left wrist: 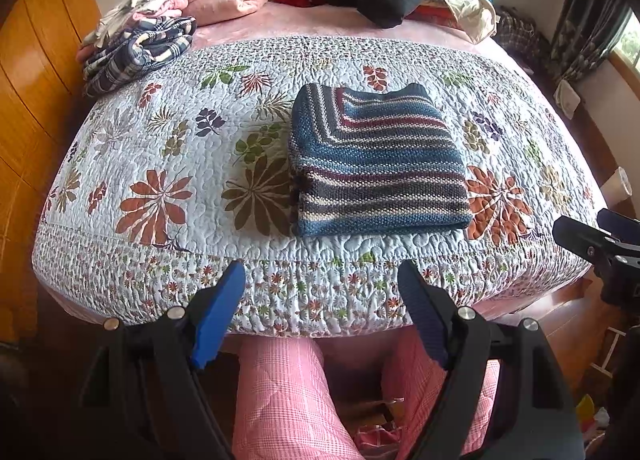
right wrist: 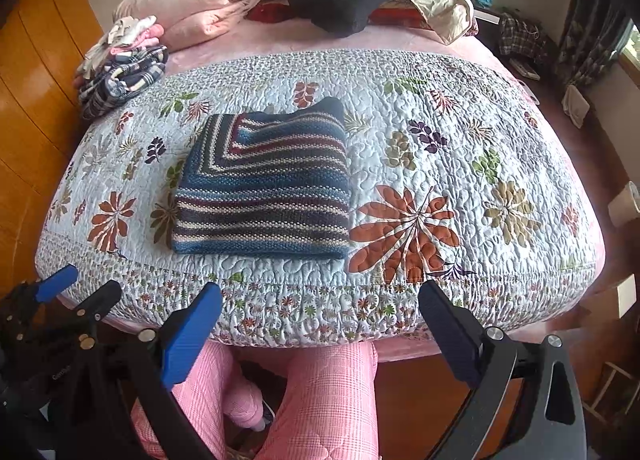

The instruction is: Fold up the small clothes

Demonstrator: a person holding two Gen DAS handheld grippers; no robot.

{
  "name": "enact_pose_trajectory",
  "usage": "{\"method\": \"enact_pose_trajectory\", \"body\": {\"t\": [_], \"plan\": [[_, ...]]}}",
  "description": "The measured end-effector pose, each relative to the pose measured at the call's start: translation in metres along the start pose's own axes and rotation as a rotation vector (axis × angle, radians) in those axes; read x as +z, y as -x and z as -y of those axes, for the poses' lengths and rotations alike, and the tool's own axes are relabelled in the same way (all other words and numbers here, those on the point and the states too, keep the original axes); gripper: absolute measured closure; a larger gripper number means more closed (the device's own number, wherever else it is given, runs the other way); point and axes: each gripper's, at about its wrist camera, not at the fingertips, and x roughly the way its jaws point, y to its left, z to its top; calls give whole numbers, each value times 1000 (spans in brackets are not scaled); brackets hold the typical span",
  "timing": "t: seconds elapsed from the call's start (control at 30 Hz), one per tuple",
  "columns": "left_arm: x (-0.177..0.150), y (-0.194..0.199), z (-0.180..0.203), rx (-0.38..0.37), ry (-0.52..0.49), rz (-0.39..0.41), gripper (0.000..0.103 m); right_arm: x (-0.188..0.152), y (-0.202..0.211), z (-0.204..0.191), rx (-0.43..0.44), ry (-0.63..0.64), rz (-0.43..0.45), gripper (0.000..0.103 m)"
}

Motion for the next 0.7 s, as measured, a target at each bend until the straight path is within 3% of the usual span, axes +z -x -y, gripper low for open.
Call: {"method": "enact_pose_trajectory", "body": {"t": [0.7], "plan": [[1, -7, 2, 3, -1, -12, 25, 6, -11, 7, -22, -2, 0, 4]]}}
